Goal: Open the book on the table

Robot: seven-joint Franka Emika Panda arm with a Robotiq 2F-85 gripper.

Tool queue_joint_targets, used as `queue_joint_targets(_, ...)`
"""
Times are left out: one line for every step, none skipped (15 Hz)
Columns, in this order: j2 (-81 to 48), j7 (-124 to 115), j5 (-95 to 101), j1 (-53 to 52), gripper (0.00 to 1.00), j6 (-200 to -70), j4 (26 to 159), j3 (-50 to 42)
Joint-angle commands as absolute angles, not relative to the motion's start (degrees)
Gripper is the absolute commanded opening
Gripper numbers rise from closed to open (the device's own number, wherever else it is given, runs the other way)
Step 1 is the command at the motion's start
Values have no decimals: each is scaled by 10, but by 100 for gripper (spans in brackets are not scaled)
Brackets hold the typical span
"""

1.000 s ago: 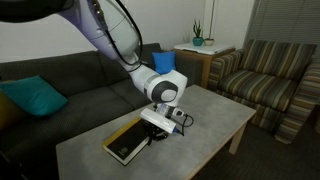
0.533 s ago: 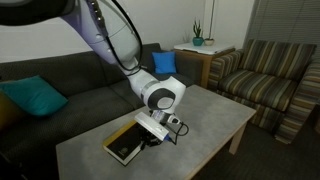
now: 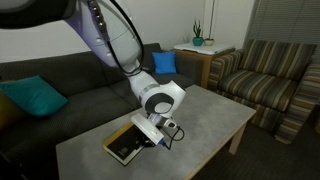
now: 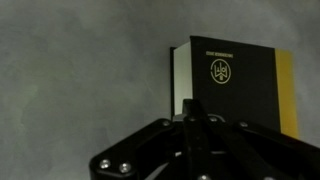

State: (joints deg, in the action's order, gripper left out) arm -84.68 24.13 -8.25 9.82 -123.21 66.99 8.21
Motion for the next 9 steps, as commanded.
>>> queue_joint_targets(-847, 262, -96, 115, 0, -1231, 682, 98)
queue_joint_targets(-847, 264, -97, 117, 0, -1230, 682, 100)
queue_joint_targets(-847, 267, -99, 120, 0, -1228, 682, 102)
queue_joint_targets(-847, 269, -101, 121, 0, -1227, 682, 103)
queue_joint_targets(-847, 270, -102, 122, 0, -1228, 682, 103)
queue_joint_targets(-847, 266, -101, 119, 0, -1230, 682, 99)
queue_joint_targets(-847, 265, -98, 115, 0, -1235, 683, 94)
queue_joint_targets(-847, 266, -98, 115, 0, -1238, 684, 95)
queue_joint_targets(-847, 270, -98, 115, 0, -1238, 685, 97)
